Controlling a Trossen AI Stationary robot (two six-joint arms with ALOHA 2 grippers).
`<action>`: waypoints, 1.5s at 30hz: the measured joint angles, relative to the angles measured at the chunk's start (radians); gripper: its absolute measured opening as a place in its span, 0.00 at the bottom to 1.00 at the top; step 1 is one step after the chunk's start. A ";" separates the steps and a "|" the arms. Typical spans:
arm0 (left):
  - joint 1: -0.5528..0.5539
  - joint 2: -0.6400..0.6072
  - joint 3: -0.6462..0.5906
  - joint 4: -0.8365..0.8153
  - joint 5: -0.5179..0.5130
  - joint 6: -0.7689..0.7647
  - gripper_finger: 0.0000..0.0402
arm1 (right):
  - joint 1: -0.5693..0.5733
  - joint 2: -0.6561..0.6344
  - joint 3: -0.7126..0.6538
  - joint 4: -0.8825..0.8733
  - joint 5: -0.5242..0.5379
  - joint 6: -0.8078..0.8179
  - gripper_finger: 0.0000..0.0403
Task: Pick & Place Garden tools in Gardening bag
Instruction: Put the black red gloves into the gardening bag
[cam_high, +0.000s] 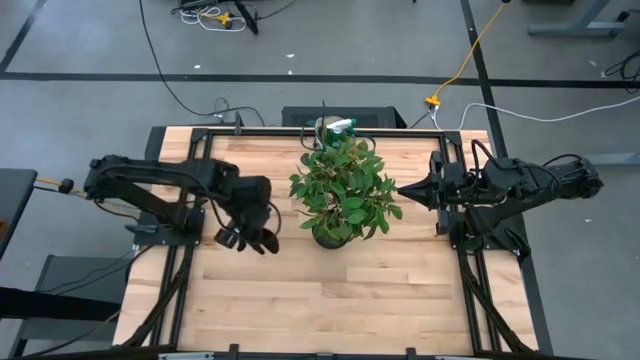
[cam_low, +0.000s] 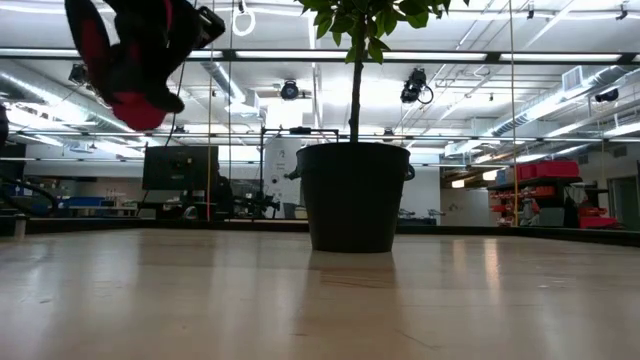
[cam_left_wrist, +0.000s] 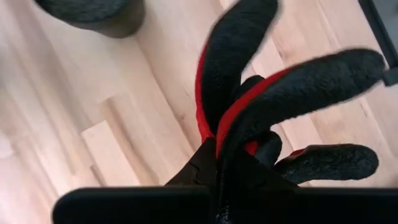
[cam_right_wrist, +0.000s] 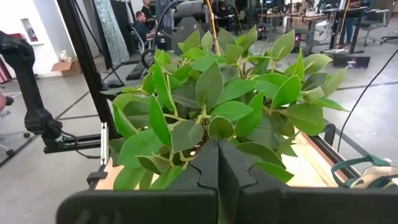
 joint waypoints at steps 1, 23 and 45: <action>0.009 -0.018 0.000 -0.001 -0.002 -0.003 0.03 | 0.000 0.000 0.000 0.002 0.000 -0.003 0.00; 0.269 -0.143 -0.001 0.035 -0.074 -0.003 0.03 | 0.000 0.000 0.000 0.045 0.008 -0.016 0.00; 0.641 -0.184 0.000 0.457 -0.127 -0.068 0.03 | -0.001 0.000 0.000 0.055 0.060 -0.043 0.00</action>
